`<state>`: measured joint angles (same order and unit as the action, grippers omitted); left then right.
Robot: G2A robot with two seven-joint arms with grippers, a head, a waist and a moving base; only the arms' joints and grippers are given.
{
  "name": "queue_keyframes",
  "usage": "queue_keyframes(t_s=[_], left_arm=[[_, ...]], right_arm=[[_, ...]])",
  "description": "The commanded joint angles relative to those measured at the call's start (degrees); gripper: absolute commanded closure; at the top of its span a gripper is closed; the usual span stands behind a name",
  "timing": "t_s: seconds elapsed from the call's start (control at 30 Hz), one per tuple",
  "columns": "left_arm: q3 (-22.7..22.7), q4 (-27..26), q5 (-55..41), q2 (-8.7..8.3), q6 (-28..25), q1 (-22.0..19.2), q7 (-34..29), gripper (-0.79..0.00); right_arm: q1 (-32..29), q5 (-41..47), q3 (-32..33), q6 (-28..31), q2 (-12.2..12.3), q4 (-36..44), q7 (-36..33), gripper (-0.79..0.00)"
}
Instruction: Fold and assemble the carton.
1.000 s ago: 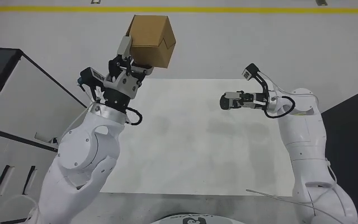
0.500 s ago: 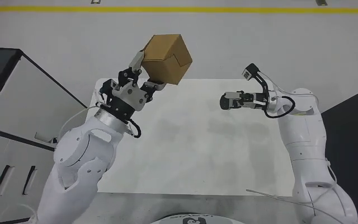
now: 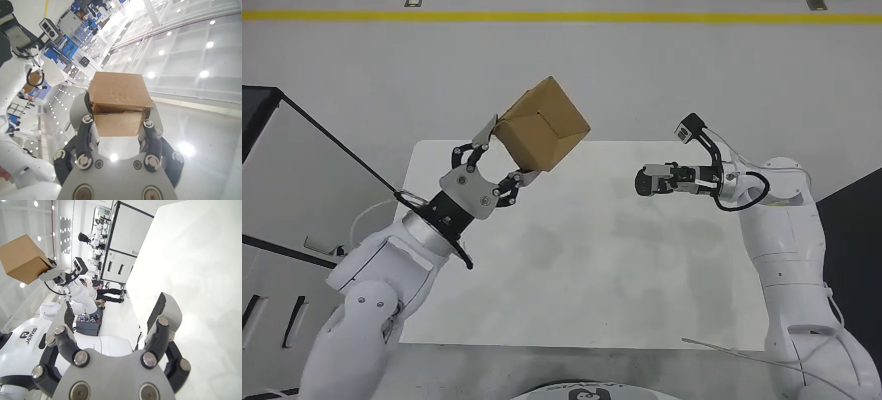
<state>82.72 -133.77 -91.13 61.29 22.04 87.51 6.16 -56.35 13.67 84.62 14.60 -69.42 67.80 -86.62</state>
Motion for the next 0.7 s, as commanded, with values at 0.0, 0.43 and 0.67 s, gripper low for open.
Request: queue_keyframes(t_s=[0.0,0.43,0.67], left_arm=[[0.10,-0.10,1.13,-0.02,0.06,-0.12,0.21,0.000],[0.12,1.99,-22.13,0.84,-1.05,0.99,4.26,0.000],[1.12,3.37,-35.91,1.14,-0.89,-0.28,7.91,0.000]], right_arm=[[0.00,0.00,0.00,0.00,0.00,0.00,0.00,-0.785],[0.00,0.00,0.00,0.00,0.00,0.00,0.00,-0.785],[0.00,0.00,0.00,0.00,0.00,0.00,0.00,-0.785]])
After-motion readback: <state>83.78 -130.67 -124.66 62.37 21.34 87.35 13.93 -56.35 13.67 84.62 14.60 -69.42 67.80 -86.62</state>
